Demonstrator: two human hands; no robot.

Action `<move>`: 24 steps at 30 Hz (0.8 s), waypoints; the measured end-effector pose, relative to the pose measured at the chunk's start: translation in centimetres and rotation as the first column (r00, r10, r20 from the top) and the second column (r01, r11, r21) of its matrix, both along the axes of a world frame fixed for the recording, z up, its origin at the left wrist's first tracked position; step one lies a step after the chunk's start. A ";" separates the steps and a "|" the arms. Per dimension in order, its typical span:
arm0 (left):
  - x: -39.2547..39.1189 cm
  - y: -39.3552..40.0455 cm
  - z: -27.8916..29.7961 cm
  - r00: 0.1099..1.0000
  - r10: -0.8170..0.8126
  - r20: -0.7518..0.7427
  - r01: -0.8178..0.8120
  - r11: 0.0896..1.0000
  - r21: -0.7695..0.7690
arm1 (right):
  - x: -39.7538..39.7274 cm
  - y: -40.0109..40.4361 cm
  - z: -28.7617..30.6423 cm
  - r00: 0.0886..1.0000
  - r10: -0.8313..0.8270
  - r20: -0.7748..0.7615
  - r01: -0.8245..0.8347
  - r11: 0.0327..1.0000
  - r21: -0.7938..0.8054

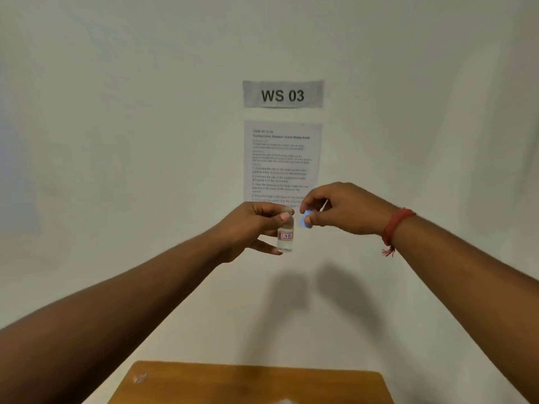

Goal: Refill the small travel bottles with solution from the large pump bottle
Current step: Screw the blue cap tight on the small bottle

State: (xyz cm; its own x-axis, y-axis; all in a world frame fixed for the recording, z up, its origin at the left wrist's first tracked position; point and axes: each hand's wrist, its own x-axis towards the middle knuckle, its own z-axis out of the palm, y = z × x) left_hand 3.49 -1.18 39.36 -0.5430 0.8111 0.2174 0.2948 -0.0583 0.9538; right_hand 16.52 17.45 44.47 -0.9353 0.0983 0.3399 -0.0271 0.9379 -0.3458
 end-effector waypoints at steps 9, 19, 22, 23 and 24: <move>-0.9 -0.3 6.1 0.994 0.034 -0.106 -0.033 0.999 0.010 | -2.4 -1.2 9.8 0.998 0.042 -0.045 -0.033 0.983 0.179; -0.4 0.2 7.9 0.990 0.058 -0.130 -0.055 0.998 0.025 | -3.2 -2.2 12.9 0.997 0.078 -0.027 -0.068 0.963 0.262; -0.1 0.4 8.1 0.988 0.065 -0.137 -0.064 0.998 0.016 | -3.2 -2.4 12.8 0.996 0.085 0.002 -0.082 0.958 0.276; 0.0 0.5 8.2 0.988 0.067 -0.139 -0.065 0.998 0.015 | -3.2 -2.4 12.8 0.996 0.085 0.010 -0.084 0.956 0.282; 0.0 0.6 8.2 0.988 0.065 -0.140 -0.064 0.998 0.015 | -3.2 -2.4 12.7 0.996 0.082 0.015 -0.083 0.954 0.288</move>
